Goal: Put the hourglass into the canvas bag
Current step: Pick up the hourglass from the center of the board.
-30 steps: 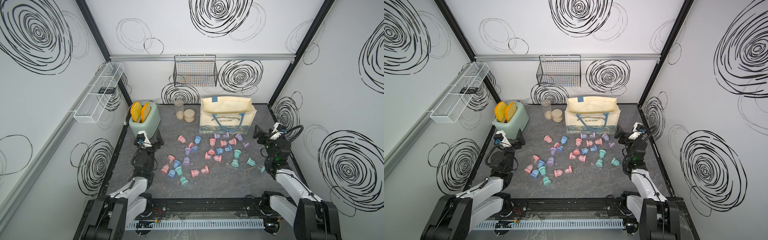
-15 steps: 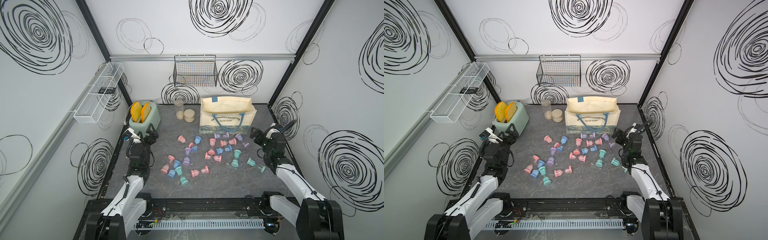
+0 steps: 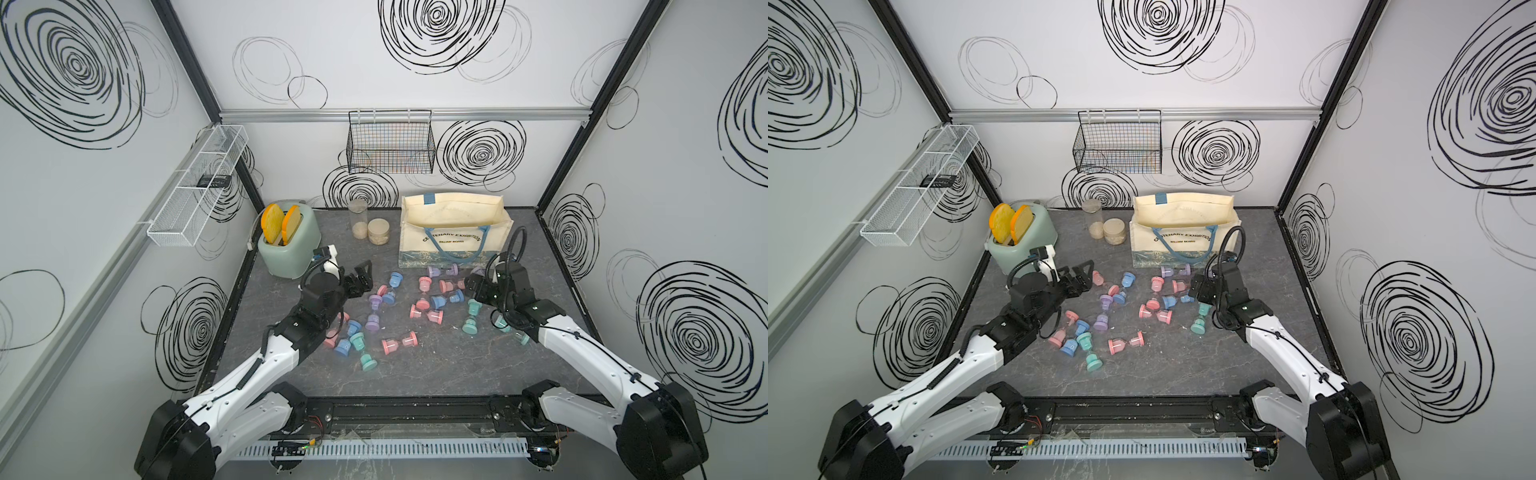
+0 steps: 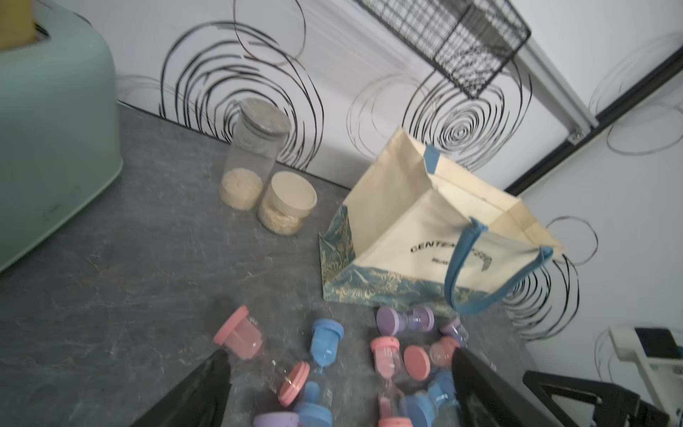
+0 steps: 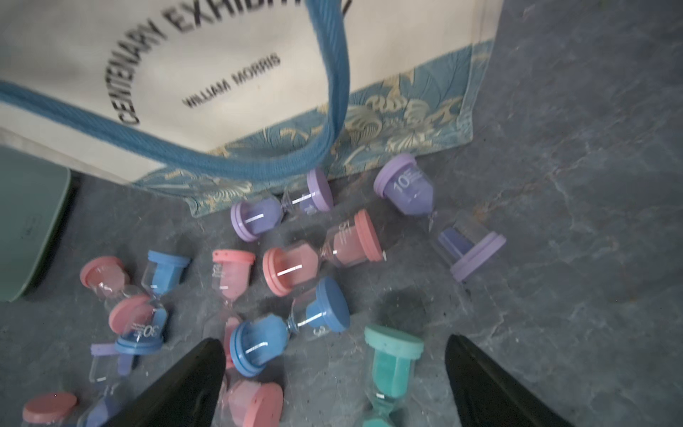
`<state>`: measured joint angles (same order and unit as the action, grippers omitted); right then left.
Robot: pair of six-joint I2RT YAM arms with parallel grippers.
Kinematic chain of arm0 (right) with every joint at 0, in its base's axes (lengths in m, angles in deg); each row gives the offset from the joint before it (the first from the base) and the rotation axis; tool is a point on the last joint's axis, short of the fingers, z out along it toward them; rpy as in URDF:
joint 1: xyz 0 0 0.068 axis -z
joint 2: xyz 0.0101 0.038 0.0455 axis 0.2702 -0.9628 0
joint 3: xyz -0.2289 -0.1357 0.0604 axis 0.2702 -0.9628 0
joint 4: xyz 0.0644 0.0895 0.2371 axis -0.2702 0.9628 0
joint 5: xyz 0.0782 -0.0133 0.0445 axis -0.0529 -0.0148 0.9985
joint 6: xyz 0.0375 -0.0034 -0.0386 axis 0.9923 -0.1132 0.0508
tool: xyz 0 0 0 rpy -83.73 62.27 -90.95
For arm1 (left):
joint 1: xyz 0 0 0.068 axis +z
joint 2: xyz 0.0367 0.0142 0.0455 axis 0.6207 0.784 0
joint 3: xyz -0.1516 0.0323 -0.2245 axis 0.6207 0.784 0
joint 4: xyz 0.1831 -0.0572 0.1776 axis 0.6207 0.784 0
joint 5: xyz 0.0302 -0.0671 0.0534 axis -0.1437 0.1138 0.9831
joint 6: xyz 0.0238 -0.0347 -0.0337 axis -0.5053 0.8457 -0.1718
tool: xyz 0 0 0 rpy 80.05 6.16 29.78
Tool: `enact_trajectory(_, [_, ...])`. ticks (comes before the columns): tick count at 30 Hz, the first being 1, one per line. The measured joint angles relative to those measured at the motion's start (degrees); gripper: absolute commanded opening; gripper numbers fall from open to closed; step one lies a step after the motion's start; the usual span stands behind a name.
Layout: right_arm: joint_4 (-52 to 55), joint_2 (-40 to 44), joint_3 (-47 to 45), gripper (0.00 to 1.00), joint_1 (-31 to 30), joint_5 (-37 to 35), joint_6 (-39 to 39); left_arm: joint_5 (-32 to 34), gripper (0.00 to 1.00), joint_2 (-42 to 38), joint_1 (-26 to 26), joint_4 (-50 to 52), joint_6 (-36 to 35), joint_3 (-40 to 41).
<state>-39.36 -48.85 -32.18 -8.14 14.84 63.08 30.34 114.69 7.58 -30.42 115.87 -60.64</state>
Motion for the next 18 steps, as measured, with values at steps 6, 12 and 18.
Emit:
enact_trajectory(6, [7.06, -0.26, -0.63, 0.97, -3.78, -1.20, 3.52, -4.85, 0.96, 2.82, -7.96, 4.31, -2.69, -0.02])
enact_trajectory(12, [8.68, -4.92, -2.34, 0.97, -4.98, -0.92, 6.97, -7.89, 0.96, 4.63, -13.73, 4.44, -4.98, -0.07])
enact_trajectory(18, [9.03, -10.71, -2.49, 0.97, -7.21, 0.31, 10.25, -9.38, 0.96, 6.93, -18.21, 5.07, -6.73, -1.27])
